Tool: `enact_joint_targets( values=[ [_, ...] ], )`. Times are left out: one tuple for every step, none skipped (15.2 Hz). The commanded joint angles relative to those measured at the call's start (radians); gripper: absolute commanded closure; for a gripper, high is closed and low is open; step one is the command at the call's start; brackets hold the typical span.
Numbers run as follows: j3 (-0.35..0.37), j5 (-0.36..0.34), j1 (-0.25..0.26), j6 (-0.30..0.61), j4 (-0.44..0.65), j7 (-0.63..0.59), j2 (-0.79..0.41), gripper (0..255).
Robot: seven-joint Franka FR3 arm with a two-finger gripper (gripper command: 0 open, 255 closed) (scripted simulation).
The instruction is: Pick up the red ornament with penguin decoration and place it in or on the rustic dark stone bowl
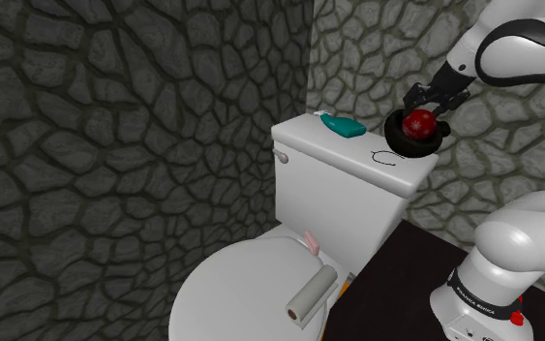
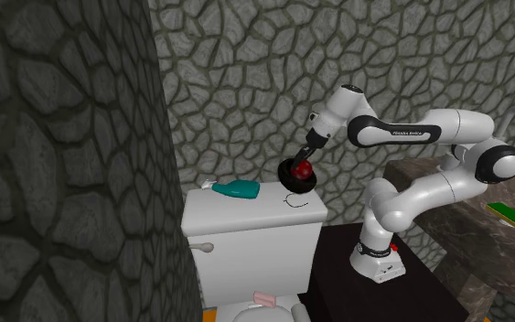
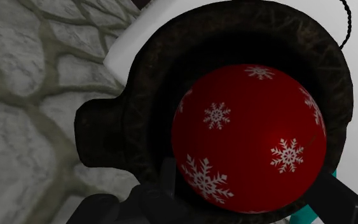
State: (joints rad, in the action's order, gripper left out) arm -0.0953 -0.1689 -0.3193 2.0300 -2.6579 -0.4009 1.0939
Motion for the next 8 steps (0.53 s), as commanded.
enact_joint_targets(
  values=[
    [0.003, 0.004, -0.006, -0.023, 0.000, -0.001, 0.098, 255],
    [0.003, 0.004, -0.007, -0.023, 0.000, -0.001, 0.098, 255],
    [0.004, 0.005, -0.007, -0.023, 0.000, -0.001, 0.098, 255],
    [0.004, 0.006, -0.008, -0.023, 0.000, 0.000, 0.098, 255],
    [0.003, 0.005, -0.007, -0.016, 0.016, 0.000, 0.074, 0],
    [-0.004, 0.002, -0.009, -0.011, 0.018, 0.005, 0.068, 0],
    [-0.004, 0.001, -0.009, -0.006, 0.011, 0.006, 0.070, 0],
    [-0.009, -0.002, -0.011, 0.005, 0.003, 0.008, 0.067, 0]
  ],
)
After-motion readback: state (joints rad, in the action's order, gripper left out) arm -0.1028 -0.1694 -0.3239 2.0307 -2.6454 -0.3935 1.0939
